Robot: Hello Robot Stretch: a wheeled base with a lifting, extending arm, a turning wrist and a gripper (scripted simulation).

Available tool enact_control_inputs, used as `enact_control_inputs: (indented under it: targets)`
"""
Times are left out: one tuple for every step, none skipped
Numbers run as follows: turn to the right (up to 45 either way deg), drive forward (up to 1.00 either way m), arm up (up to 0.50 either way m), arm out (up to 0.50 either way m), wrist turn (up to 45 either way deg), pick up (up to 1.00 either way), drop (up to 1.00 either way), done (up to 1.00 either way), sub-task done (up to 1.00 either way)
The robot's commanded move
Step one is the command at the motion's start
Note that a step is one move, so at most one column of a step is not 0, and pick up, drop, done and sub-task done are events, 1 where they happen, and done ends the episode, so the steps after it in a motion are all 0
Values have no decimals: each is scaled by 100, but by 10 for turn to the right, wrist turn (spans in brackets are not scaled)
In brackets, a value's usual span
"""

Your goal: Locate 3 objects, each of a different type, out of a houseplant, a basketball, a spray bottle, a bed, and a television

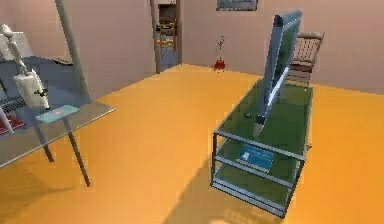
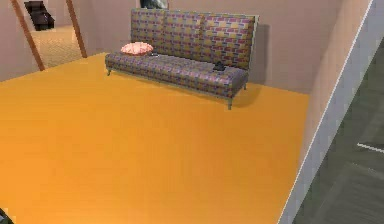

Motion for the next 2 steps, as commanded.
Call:
enact_control_inputs:
  targets:
    - [0,55,0,0,0,0,0,0,0]
    - [300,0,0,0,0,0,0,0,0]
